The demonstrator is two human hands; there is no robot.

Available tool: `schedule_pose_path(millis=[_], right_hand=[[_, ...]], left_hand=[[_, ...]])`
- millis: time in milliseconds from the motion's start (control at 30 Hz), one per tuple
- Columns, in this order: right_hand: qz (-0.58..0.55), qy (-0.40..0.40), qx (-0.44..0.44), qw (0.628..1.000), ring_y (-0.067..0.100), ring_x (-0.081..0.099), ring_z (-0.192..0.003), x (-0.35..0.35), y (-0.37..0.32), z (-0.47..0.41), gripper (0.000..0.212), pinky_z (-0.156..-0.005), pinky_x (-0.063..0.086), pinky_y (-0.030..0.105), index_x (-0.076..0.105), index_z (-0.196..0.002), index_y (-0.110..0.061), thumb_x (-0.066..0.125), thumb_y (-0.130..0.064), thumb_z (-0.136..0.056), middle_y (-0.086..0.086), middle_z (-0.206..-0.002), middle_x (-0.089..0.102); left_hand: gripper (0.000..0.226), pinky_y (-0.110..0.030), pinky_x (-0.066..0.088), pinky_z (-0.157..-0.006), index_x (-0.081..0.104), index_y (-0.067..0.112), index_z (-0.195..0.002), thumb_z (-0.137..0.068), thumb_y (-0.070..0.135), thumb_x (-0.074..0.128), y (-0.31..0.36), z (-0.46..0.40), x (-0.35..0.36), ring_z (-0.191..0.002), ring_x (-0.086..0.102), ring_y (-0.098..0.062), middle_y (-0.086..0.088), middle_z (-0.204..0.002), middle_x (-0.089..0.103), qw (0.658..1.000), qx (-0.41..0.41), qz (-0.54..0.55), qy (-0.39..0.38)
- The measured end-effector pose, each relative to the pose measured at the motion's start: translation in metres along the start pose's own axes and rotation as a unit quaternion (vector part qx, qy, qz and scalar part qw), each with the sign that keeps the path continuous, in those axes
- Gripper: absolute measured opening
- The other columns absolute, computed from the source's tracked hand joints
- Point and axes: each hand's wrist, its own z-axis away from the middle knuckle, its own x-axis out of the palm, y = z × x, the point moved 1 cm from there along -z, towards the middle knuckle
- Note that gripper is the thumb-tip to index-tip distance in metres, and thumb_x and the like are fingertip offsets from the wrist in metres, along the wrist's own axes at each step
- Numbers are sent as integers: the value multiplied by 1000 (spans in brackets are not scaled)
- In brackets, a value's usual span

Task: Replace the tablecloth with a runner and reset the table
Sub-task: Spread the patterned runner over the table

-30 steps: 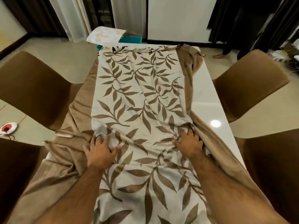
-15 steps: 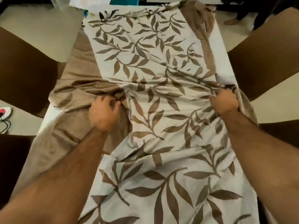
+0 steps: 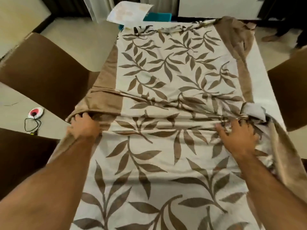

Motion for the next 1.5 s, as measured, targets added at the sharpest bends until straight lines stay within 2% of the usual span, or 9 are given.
schedule_pose_path(millis=[133,233,367,567,667,800,967,1133,1500], right_hand=[[-34,37,54,997,48,45,-122,-10,17,-15,80,-100,38,60,42,-135,-15,66,-64,-77,27,-133,49],[-13,57,69,996,48,41,-123,-20,29,-30,76,-102,37,59,48,-129,-13,60,-69,-79,26,-132,46],[19,54,43,997,46,44,-119,-12,26,-46,82,-102,36,56,61,-123,-14,19,-76,-88,27,-127,52],[21,-58,68,996,39,38,-136,4,46,-98,69,-117,14,57,47,-141,-14,23,-63,-97,19,-146,45],[-12,-77,114,990,41,41,-133,-8,46,-115,55,-112,28,53,49,-137,-6,36,-45,-101,23,-144,45],[-6,20,94,995,43,48,-119,-17,3,-84,43,-97,43,51,58,-122,-6,44,-38,-96,23,-128,54],[-12,-5,11,1000,33,41,-126,1,-39,-10,61,-102,36,49,56,-129,-20,44,-64,-89,13,-137,48],[20,-75,-37,996,35,14,-147,15,-23,-18,74,-119,10,52,33,-149,-25,30,-71,-91,14,-161,17],[-56,-100,-66,991,29,6,-151,-21,-2,101,78,-122,9,46,22,-154,-16,35,-65,-94,11,-163,12]], left_hand=[[34,-51,38,-99,57,16,-122,-93,33,50,40,38,4,-114,50,-34,-14,-124,55,980,150,61,115],[41,-50,37,-99,59,23,-120,-94,51,44,63,34,12,-114,47,-29,-9,-122,53,965,239,54,99],[71,-60,25,-109,37,33,-147,-88,74,36,95,10,15,-140,25,-38,-13,-154,28,973,229,-25,-30],[73,-53,20,-118,30,31,-152,-89,59,55,152,-19,14,-148,17,-33,-9,-163,13,948,292,72,-107],[56,-41,29,-116,48,19,-143,-92,38,62,159,-14,19,-143,32,-31,-11,-160,23,932,309,184,-52],[44,-43,41,-106,61,15,-129,-92,38,56,147,34,31,-129,47,-28,-9,-144,48,927,346,125,71],[70,-48,28,-116,51,22,-138,-86,69,47,141,101,49,-140,32,-29,-9,-149,41,925,374,65,34],[85,-50,-2,-121,18,29,-155,-86,75,38,144,99,60,-151,-7,-23,-3,-165,0,921,384,6,-66],[73,-46,11,-122,25,21,-154,-95,60,41,74,182,52,-151,6,-28,-9,-163,13,910,407,38,-74]])
